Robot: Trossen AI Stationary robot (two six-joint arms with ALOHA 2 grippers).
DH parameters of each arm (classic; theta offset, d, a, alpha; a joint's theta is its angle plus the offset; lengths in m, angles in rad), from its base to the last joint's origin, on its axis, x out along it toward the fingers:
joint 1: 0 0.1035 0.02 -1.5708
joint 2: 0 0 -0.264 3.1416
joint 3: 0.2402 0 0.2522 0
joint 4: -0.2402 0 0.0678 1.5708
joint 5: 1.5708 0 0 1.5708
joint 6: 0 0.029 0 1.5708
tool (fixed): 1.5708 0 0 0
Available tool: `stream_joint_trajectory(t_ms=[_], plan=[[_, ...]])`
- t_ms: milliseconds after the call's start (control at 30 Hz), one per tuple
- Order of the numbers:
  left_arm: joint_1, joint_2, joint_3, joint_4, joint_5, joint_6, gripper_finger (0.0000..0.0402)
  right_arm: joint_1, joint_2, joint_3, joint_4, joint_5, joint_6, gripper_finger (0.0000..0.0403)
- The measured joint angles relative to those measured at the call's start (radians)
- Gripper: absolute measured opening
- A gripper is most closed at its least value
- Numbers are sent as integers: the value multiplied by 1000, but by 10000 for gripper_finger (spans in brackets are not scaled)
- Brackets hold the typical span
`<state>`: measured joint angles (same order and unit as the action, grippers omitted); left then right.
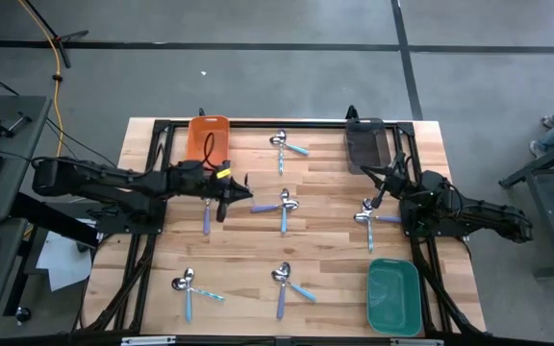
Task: Sort silverware by color (type)
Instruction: Put the white patterned spoon into the black bin
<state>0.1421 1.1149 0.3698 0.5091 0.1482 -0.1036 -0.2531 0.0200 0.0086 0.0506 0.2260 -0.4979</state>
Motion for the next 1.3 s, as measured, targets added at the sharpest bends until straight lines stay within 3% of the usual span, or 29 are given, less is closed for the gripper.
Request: stream_joint_trajectory(t_ms=[67, 200, 367, 667, 933, 1100, 1300], plan=[[0, 0, -15, 47, 0, 0, 9, 0, 0, 0, -1, -9, 45, 0], [2, 0, -33, 102, -1, 0, 9, 0, 0, 0, 1, -64, 339, 0], [0, 19, -32, 141, -4, 11, 9, -1, 0, 0, 35, -84, 420, 0], [0, 221, -32, 406, -2, 19, 9, 2, 48, 0, 185, -339, 631, 0], [3, 379, -30, 623, 4, 27, 9, 82, 302, 0, 344, -272, 665, 17], [23, 398, -30, 657, 7, 18, 9, 145, 521, 1, 558, -221, 663, 64], [35, 398, -30, 666, 7, 18, 9, 184, 772, 83, 653, -196, 666, 125]])
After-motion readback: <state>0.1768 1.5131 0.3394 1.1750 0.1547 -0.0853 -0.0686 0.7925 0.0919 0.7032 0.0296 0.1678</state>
